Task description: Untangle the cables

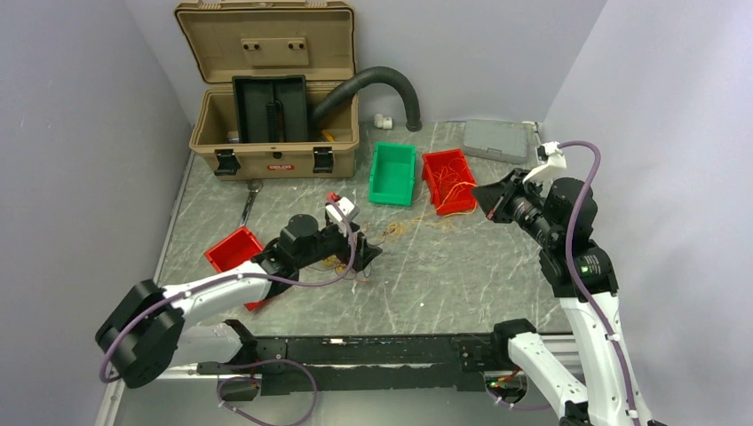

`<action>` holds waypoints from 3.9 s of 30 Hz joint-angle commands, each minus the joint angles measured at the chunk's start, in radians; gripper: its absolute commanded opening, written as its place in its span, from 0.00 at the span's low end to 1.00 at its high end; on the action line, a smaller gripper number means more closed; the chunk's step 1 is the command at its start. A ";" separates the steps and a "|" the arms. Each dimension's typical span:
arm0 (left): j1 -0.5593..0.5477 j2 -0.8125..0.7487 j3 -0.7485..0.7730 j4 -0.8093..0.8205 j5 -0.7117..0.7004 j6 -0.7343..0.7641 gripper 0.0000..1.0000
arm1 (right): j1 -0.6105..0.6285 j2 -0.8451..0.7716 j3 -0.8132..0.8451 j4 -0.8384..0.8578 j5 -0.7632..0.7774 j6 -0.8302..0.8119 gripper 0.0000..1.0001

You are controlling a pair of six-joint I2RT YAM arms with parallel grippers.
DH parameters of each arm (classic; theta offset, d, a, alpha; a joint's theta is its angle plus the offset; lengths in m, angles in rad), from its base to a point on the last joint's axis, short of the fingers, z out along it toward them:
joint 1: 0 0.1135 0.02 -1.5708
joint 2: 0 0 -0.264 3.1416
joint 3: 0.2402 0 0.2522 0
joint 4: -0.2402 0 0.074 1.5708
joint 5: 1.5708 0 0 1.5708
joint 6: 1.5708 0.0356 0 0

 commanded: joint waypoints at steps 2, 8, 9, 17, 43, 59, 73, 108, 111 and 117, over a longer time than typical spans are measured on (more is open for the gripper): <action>-0.015 0.141 0.017 0.139 0.050 -0.005 0.96 | -0.002 -0.019 0.022 0.008 0.027 0.012 0.00; -0.030 0.307 0.095 0.141 0.027 -0.040 0.47 | -0.002 -0.027 0.044 -0.017 0.078 0.020 0.00; -0.031 0.324 0.119 0.103 -0.001 -0.050 0.31 | -0.002 -0.031 0.053 -0.031 0.119 0.024 0.00; -0.016 0.110 0.022 -0.043 -0.290 -0.148 0.00 | -0.002 -0.056 0.093 -0.194 0.670 0.091 0.00; -0.015 0.057 0.178 -0.141 -0.105 0.038 0.99 | -0.003 0.018 0.183 -0.111 0.392 0.052 0.00; -0.091 0.468 0.317 0.378 0.212 0.051 0.97 | -0.001 0.111 0.409 -0.041 0.059 0.099 0.00; -0.137 0.634 0.403 0.231 0.030 -0.104 0.00 | -0.002 0.093 0.499 -0.135 0.389 0.091 0.00; 0.257 -0.142 -0.015 -0.508 -0.514 -0.380 0.00 | -0.001 -0.031 0.149 -0.228 1.123 0.160 0.00; 0.258 -0.151 -0.017 -0.439 -0.407 -0.325 0.00 | -0.001 0.005 0.109 -0.178 0.848 0.073 0.00; 0.247 -0.142 0.044 -0.496 -0.365 -0.251 0.00 | -0.001 0.026 0.073 -0.077 0.544 0.013 0.00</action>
